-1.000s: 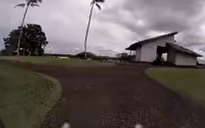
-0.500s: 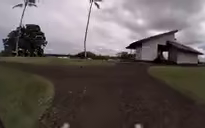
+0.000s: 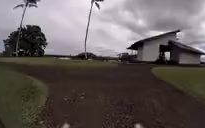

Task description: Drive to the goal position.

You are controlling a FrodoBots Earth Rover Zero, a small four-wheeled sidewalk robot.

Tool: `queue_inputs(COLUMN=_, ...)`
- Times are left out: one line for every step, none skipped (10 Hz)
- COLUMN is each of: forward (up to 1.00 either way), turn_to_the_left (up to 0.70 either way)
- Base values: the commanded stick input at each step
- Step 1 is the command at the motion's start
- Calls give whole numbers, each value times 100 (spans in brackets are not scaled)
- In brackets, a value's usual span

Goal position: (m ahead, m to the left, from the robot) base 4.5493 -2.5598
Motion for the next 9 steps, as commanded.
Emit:
queue_inputs(forward=70, turn_to_the_left=-22)
queue_inputs(forward=70, turn_to_the_left=1)
queue_inputs(forward=70, turn_to_the_left=0)
queue_inputs(forward=70, turn_to_the_left=0)
queue_inputs(forward=70, turn_to_the_left=0)
queue_inputs(forward=70, turn_to_the_left=0)
queue_inputs(forward=70, turn_to_the_left=0)
queue_inputs(forward=70, turn_to_the_left=0)
queue_inputs(forward=70, turn_to_the_left=0)
